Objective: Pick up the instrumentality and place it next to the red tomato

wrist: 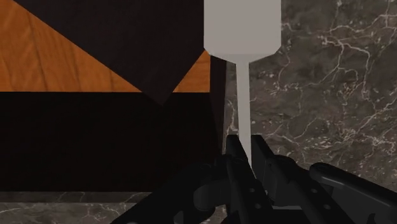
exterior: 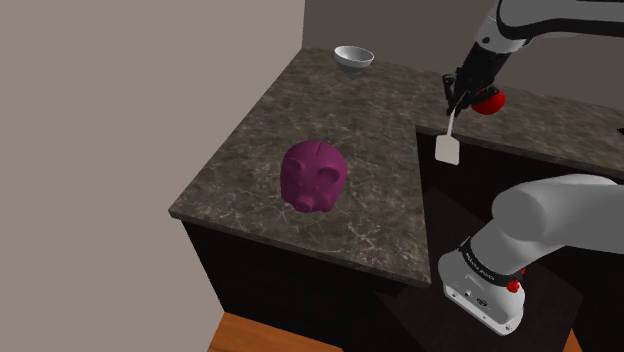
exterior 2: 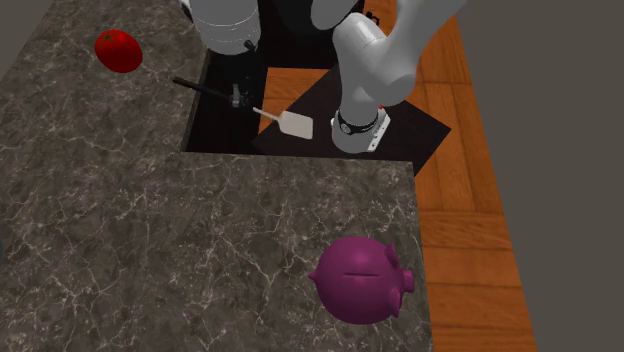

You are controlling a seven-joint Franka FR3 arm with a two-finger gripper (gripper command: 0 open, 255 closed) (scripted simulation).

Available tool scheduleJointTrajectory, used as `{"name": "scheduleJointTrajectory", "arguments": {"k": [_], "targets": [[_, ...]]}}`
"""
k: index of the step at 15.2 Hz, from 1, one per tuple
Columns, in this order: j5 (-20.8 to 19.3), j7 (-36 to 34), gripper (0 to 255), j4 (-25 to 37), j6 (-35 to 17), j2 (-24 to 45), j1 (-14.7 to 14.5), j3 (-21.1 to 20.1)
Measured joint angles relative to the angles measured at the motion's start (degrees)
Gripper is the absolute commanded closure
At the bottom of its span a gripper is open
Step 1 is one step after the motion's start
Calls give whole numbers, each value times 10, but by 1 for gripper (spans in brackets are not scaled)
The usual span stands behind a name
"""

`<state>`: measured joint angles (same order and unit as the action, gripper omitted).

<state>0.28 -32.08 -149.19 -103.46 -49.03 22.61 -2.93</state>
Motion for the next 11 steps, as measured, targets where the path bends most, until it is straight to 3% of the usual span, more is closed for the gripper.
{"name": "scheduleJointTrajectory", "arguments": {"k": [11], "targets": [[-84, 147, 255, 60, -46, 98, 63, 138]]}}
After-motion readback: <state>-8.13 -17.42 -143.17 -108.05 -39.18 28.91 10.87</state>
